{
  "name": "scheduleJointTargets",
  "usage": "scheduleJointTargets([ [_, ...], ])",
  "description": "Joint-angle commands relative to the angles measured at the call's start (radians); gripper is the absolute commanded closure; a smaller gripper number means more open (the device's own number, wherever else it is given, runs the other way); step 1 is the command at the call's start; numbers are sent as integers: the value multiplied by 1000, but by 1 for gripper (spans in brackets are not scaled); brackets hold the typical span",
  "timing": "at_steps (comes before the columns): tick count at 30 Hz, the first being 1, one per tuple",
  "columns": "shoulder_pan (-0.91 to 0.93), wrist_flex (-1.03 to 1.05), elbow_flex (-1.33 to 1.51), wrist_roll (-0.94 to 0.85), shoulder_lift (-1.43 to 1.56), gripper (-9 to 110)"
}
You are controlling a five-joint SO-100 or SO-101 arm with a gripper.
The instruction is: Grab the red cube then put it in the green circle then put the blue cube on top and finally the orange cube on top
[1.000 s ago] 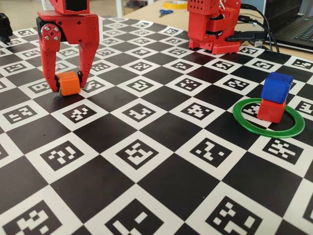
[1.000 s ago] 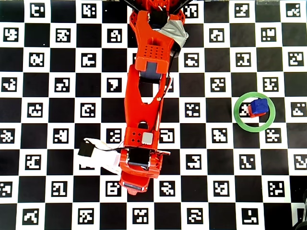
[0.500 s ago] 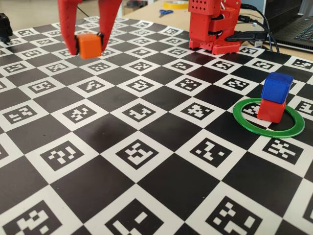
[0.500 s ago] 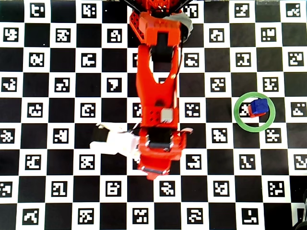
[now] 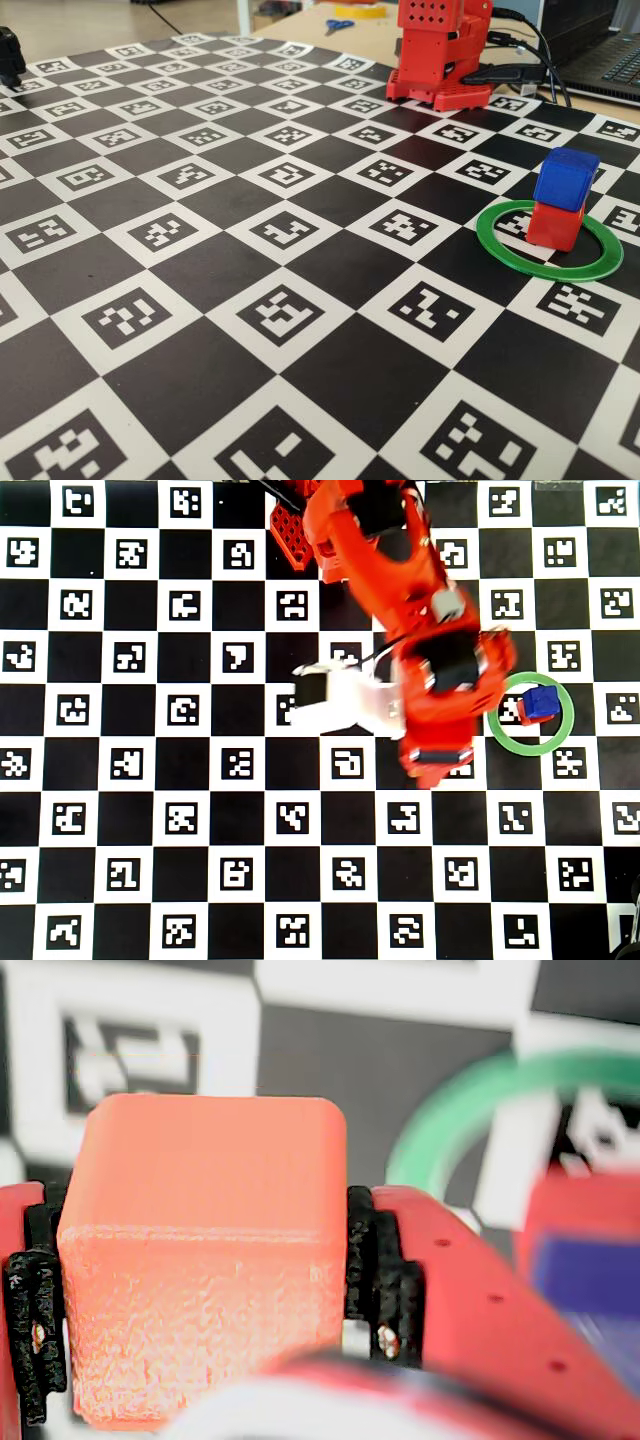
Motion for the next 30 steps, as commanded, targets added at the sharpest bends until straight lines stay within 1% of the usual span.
scheduleJointTargets([
  [1,-106,101,-3,34,117,88],
  [9,-290,87,-2,89,97,87],
  [15,-391,51,-15,115,44,87],
  [21,-411,-5,-29,117,-9,87],
  [30,-383,-78,-11,132,-92,87],
])
